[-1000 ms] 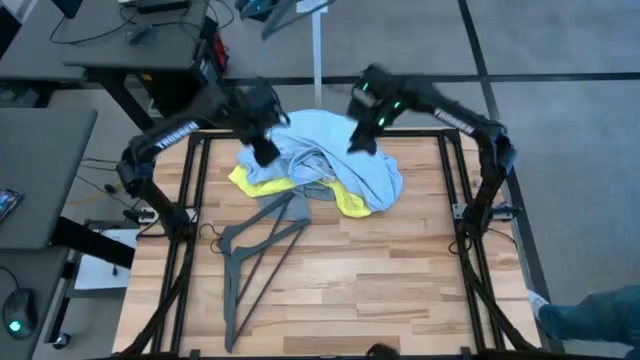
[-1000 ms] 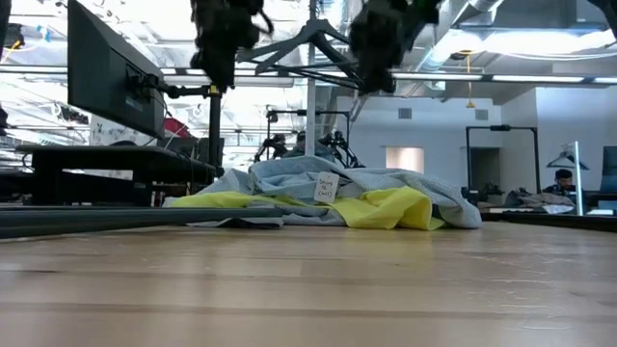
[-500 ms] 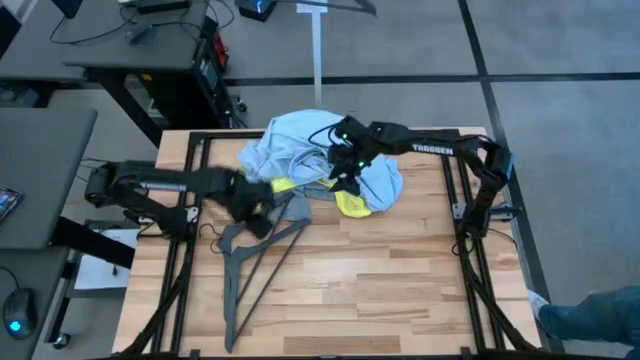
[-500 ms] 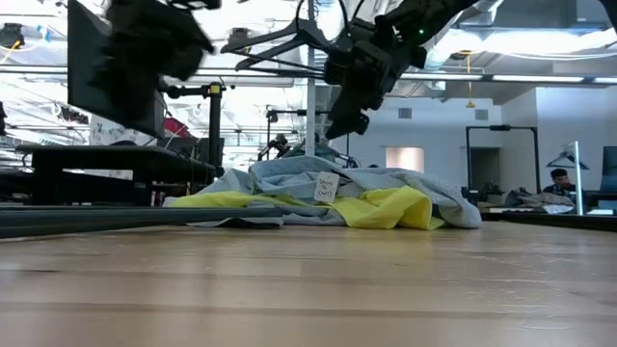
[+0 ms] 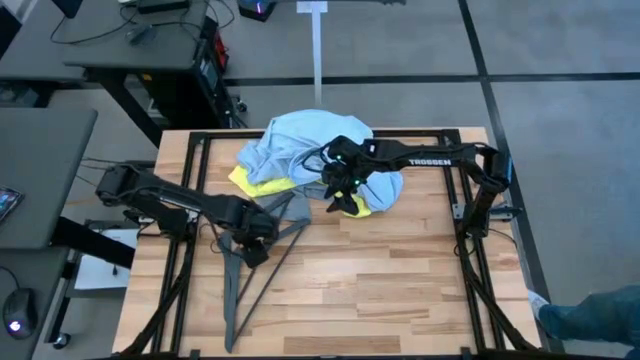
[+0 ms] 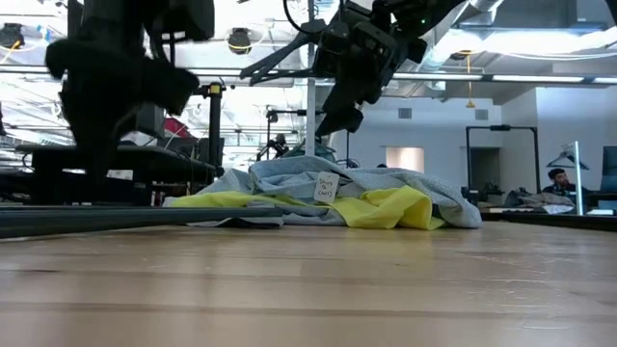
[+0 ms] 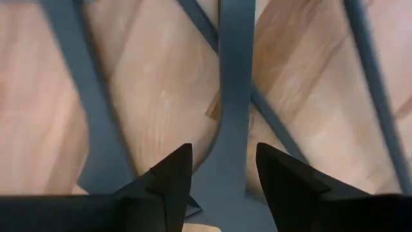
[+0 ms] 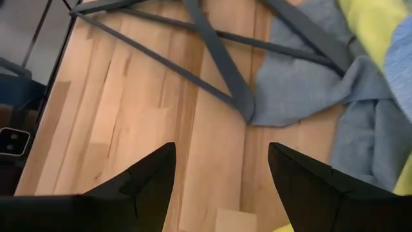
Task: Hang clothes
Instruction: Hang the bottom black hanger on the clothes rack
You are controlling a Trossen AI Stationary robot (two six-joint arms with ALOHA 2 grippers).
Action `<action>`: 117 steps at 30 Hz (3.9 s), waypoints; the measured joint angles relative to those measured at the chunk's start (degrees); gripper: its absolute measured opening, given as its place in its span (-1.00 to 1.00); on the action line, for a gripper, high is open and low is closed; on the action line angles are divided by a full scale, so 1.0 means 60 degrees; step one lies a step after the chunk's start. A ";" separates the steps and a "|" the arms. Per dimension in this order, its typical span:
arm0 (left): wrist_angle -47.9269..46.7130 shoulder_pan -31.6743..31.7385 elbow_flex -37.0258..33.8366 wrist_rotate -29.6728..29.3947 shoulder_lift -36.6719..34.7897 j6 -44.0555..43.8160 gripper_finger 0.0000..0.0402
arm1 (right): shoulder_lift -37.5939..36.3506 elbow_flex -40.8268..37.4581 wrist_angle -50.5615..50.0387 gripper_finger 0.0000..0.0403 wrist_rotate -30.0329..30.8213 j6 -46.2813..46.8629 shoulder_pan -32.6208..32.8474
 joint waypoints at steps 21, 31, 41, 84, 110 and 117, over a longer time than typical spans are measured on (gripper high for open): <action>0.0494 0.0018 -0.0379 0.0069 0.1645 0.0379 -0.60 | -0.0084 0.0033 -0.0330 0.16 0.0001 0.0599 -0.0177; -0.3902 0.0011 0.2997 -0.2771 0.1394 0.0903 -0.62 | -0.1697 0.0317 -0.0497 0.16 -0.1128 0.2662 -0.2023; -0.4797 0.0988 0.5650 -0.5676 0.1394 0.2554 -0.62 | -0.2040 0.0313 0.0080 0.16 -0.2974 0.4407 -0.3030; -0.3830 0.1771 0.5670 -0.5755 0.1533 0.4667 -0.63 | -0.0774 0.0309 0.3541 -0.77 -0.1860 0.6676 -0.1410; -0.3011 0.3623 0.9401 -0.5247 -0.0912 0.3379 0.12 | -0.1766 0.0790 0.5397 -0.87 -0.2264 0.6234 -0.3779; 0.0151 0.5068 0.9411 -0.4814 -0.1902 0.5849 0.11 | -0.1745 0.2073 0.5749 -0.87 -0.1747 0.6104 -0.5181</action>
